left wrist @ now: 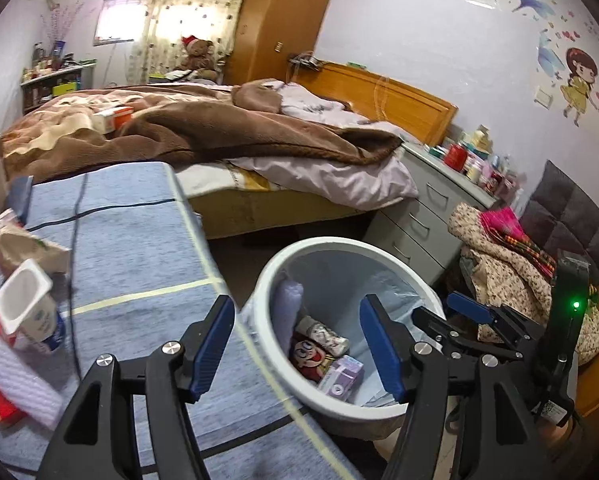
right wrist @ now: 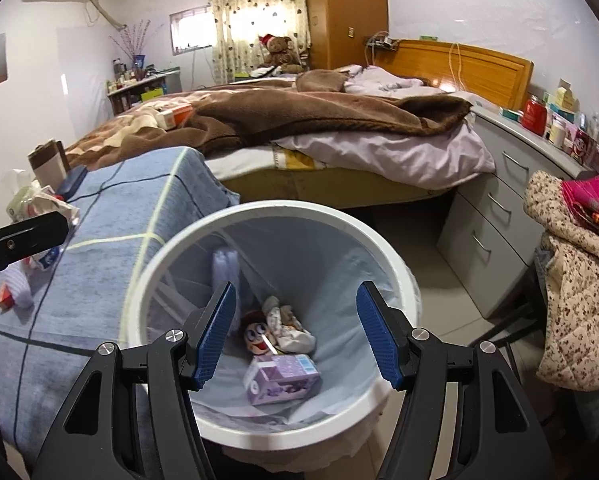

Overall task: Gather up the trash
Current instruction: 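Open both tools to drop the sleeve and paper cup into the bin, then grasp the white yogurt cup with the right tool while the left tool approaches the red medicine box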

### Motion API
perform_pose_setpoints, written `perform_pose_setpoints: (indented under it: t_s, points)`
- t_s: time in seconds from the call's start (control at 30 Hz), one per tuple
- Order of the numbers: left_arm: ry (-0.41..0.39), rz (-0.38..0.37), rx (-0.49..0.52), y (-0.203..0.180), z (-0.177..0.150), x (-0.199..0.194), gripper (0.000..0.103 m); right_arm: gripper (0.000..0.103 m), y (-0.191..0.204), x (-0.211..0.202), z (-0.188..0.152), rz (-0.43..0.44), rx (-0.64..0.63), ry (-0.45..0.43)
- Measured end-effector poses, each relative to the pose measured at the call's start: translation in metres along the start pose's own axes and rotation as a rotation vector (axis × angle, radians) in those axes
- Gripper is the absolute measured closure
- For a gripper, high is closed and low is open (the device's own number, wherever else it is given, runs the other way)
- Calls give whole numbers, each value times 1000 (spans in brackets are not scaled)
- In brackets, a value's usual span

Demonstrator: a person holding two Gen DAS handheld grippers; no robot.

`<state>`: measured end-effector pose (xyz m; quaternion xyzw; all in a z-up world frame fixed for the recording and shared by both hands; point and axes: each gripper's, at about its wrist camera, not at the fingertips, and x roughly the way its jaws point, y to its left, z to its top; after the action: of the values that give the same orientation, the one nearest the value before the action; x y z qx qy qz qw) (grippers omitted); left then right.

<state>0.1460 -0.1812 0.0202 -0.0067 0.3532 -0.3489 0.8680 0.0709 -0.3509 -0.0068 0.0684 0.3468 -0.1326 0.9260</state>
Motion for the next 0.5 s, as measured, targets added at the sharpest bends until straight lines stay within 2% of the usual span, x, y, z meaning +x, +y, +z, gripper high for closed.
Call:
perform_pose_setpoints:
  t_s: [0.37, 0.5]
  points:
    - [-58, 100, -81, 48, -16, -46, 34, 39, 39, -8, 6, 105, -49, -52]
    - [-88, 169, -116, 73, -25, -69, 31, 38, 62, -8, 8, 168, -79, -69]
